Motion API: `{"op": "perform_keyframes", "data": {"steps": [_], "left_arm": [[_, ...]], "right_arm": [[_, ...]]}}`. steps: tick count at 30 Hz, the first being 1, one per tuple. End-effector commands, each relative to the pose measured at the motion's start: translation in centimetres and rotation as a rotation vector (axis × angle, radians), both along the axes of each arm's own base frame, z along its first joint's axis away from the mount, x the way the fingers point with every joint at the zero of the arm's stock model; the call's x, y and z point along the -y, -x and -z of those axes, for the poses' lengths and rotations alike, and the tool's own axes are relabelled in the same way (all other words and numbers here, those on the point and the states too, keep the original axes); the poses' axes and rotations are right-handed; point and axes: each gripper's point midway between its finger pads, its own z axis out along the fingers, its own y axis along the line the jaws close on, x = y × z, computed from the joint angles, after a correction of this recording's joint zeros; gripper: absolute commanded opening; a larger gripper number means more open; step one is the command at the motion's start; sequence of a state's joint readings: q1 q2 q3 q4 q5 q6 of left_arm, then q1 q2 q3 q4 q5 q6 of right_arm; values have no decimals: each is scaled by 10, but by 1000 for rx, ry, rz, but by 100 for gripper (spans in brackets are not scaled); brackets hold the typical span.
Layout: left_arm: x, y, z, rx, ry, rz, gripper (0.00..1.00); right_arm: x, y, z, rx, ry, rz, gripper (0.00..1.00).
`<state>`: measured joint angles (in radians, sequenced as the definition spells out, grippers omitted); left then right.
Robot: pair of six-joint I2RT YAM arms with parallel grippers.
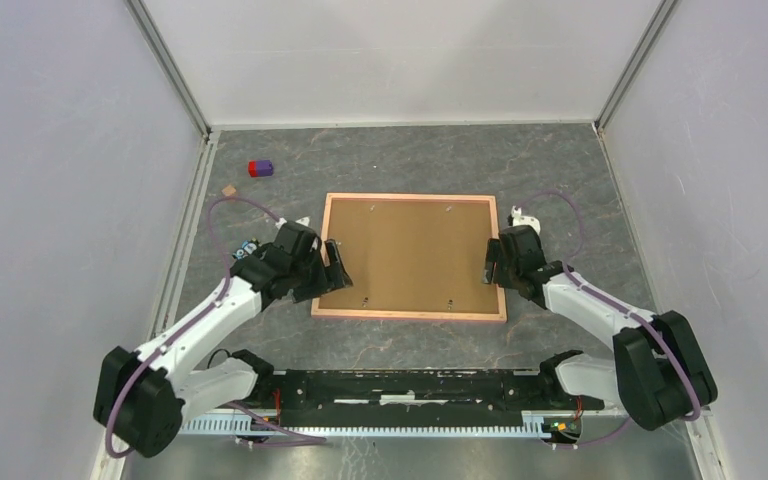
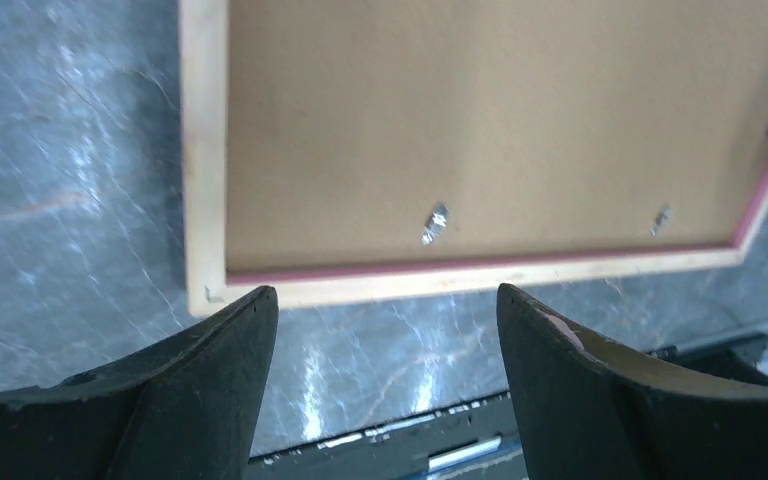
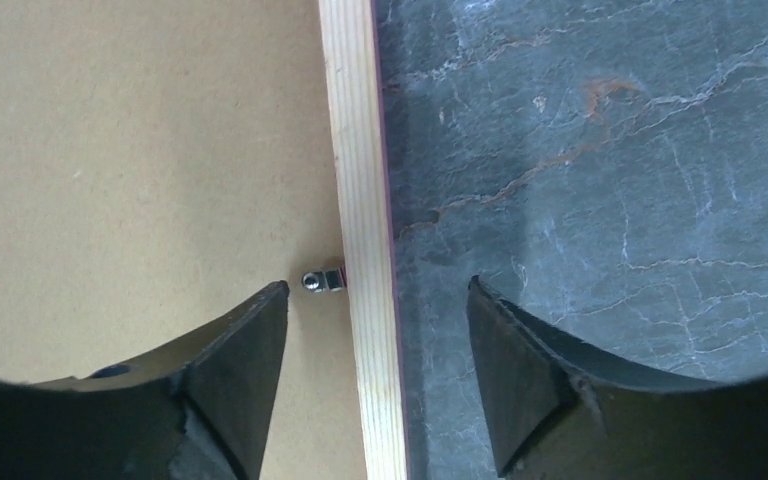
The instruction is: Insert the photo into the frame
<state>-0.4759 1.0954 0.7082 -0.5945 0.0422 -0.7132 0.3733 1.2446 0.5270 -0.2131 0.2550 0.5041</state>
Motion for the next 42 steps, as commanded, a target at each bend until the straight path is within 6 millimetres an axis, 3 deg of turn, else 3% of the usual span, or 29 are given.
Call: {"op": "perform_keyframes", "data": {"steps": [1,8,11,16,18,23,26,30,36,42], "left_arm": [[11,28,-2,-44,80,-80,85],[46,51,-1,-44,148,-56,85],[68,58,5,-58,178,-26,86],[100,65,17,-58,216,-2,79],[106,65,23,-58,221,-24,77],[119,67,36,-101,204,-24,75],[124,63,40,-107,193,-36,74],[126,55,44,-96,199,-90,73],[142,48,50,-124,205,-98,75],[148,40,57,-138,205,-153,73]], "right_arm": [[-6,0,-9,47,-19,-61,75],[0,-24,-26,90,53,-49,84],[-6,-34,-32,120,36,-63,97],[-4,-47,-31,153,39,-17,98],[0,-52,-30,150,48,28,91],[5,-55,-28,165,56,60,62],[9,-48,-20,146,71,58,59],[10,-32,-5,115,51,55,47],[11,-16,11,83,34,48,43],[8,12,29,22,-41,83,18]]}}
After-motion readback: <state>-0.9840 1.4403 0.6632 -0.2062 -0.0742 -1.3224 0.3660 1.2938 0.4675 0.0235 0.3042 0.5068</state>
